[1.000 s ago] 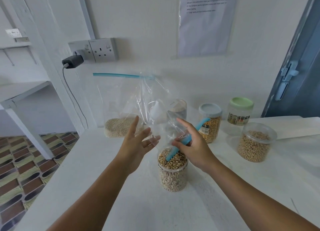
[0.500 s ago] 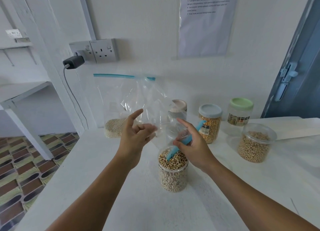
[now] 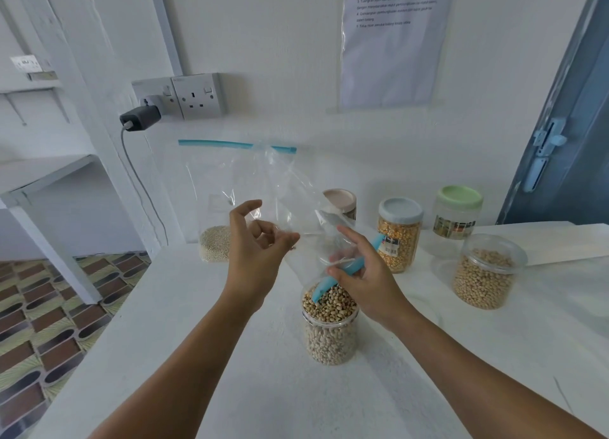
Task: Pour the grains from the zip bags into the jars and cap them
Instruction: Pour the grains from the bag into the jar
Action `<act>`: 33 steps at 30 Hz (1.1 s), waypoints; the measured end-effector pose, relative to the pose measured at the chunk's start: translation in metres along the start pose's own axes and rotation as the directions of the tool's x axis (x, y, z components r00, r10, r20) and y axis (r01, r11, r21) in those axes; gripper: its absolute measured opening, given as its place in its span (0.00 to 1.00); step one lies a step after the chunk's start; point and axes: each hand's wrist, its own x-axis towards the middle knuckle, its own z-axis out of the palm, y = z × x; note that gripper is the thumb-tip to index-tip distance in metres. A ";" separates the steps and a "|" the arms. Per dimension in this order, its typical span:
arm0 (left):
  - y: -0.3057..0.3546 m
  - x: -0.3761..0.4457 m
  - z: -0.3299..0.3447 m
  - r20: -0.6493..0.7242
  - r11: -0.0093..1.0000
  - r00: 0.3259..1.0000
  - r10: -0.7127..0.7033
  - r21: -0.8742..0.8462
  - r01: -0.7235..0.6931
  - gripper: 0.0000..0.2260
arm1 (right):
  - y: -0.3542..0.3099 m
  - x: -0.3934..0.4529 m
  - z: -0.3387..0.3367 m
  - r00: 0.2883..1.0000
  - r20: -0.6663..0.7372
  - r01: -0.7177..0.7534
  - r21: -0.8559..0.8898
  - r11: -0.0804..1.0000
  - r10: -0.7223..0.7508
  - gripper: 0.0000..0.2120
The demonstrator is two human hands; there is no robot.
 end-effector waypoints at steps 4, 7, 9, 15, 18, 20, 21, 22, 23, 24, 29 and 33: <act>-0.001 -0.003 -0.001 0.112 1.000 0.994 -0.018 0.000 0.018 0.29 | -0.002 -0.002 0.001 1.000 -0.018 -0.002 0.004 1.000 0.002 0.32; 0.001 -0.003 -0.004 0.110 0.999 0.994 0.011 0.045 -0.016 0.29 | -0.003 -0.001 -0.001 1.000 -0.010 0.017 -0.008 1.000 -0.017 0.31; 0.004 -0.003 -0.002 0.101 0.995 0.993 0.060 0.070 -0.067 0.29 | -0.002 0.000 -0.001 1.000 -0.016 0.013 -0.007 1.000 -0.013 0.32; 0.003 -0.003 0.002 0.075 1.000 0.997 -0.003 0.019 0.001 0.28 | -0.002 0.002 0.002 1.000 -0.028 0.005 0.084 0.996 -0.003 0.34; -0.004 -0.001 -0.008 0.072 0.994 0.992 -0.107 -0.021 0.109 0.31 | -0.001 -0.001 -0.002 1.000 -0.002 0.016 0.059 0.998 -0.016 0.33; -0.007 -0.001 -0.011 0.084 0.994 0.991 -0.104 -0.021 0.106 0.32 | 0.000 -0.003 -0.002 1.000 0.014 0.007 0.054 0.999 -0.008 0.32; -0.007 -0.001 -0.011 0.082 0.995 0.992 -0.093 -0.022 0.095 0.32 | -0.001 -0.003 -0.002 1.000 0.016 0.000 0.056 0.998 -0.001 0.32; -0.007 -0.001 -0.010 0.077 0.996 0.994 -0.081 -0.027 0.083 0.31 | -0.001 -0.004 -0.001 1.000 0.015 -0.004 0.060 0.998 0.003 0.31; -0.006 -0.001 -0.009 0.072 0.997 0.995 -0.069 -0.031 0.072 0.30 | -0.002 -0.004 -0.001 1.000 0.013 -0.006 0.060 0.998 0.005 0.31; -0.006 -0.002 -0.008 0.066 0.997 0.996 -0.062 -0.033 0.064 0.29 | -0.003 -0.004 -0.001 1.000 0.013 -0.008 0.058 0.998 0.007 0.31; -0.008 -0.001 -0.006 0.021 1.000 0.999 -0.030 -0.004 0.030 0.27 | -0.003 -0.003 -0.004 0.997 0.059 -0.051 0.064 0.997 0.048 0.36; -0.009 -0.005 -0.005 0.012 1.000 0.999 -0.030 0.010 0.030 0.27 | 0.000 -0.002 -0.006 0.999 0.026 -0.034 0.030 0.999 0.033 0.38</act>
